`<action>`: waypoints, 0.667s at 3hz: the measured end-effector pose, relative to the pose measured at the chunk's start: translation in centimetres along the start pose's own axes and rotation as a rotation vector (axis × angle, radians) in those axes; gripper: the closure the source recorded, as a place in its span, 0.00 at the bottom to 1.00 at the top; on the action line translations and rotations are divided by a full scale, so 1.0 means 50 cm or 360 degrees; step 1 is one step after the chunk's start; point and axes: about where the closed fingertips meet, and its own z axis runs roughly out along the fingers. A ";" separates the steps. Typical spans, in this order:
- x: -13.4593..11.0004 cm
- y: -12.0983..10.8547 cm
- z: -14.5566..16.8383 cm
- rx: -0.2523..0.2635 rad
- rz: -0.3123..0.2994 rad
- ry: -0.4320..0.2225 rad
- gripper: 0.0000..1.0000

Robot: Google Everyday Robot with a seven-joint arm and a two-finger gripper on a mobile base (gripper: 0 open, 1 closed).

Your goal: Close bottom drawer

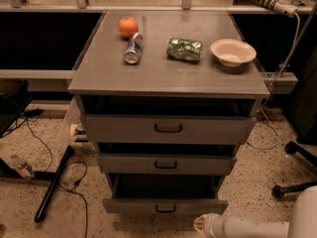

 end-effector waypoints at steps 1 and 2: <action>-0.005 -0.012 0.010 0.0000 -0.0014 -0.0008 0.11; -0.027 -0.072 0.046 0.0016 -0.0044 -0.0040 0.00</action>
Offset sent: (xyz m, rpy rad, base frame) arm 0.1174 0.0101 -0.0126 0.0302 -0.0775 0.0500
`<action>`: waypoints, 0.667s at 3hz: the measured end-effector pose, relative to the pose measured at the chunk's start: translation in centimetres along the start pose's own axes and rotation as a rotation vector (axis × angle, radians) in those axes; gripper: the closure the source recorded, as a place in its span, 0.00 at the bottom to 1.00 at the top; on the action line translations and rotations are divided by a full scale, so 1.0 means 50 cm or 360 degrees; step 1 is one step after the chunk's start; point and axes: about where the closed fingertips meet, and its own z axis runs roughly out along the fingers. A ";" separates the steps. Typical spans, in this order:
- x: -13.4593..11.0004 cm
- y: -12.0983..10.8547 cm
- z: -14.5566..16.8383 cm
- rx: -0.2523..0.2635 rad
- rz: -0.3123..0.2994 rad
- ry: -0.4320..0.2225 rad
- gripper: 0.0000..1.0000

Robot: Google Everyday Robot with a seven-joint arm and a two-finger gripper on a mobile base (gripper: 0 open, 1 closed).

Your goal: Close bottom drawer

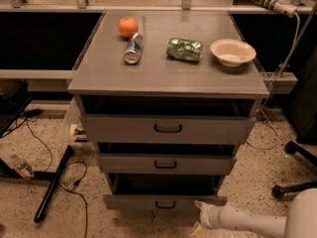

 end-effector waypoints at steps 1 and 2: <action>0.008 -0.058 0.057 0.0002 0.0031 0.0008 0.00; 0.021 -0.134 0.048 0.0095 0.0037 0.0014 0.00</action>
Offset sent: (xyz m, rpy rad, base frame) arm 0.1331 -0.0149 -0.0675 -0.0032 0.0234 -0.0837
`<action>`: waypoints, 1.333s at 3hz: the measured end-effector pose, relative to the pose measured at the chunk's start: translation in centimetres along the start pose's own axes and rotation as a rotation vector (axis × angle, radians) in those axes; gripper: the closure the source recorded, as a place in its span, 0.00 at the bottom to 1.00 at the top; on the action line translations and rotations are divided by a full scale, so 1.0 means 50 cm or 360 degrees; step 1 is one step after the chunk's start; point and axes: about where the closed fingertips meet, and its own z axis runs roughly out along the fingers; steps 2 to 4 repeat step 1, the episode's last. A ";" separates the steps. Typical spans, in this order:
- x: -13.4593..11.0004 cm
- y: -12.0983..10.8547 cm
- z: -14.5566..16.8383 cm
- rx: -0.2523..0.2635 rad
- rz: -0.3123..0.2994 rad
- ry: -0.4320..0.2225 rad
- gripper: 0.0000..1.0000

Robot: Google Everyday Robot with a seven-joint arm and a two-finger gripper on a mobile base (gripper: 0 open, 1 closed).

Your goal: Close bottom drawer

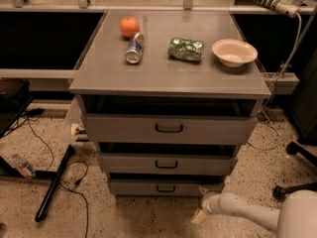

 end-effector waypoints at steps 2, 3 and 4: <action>0.000 0.000 0.000 0.0000 0.0000 0.0000 0.00; 0.000 0.000 0.000 0.0000 0.0000 0.0000 0.00; 0.000 0.000 0.000 0.0000 0.0000 0.0000 0.00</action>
Offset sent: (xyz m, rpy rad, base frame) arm 0.0000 0.0000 0.0000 0.0000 0.0000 0.0000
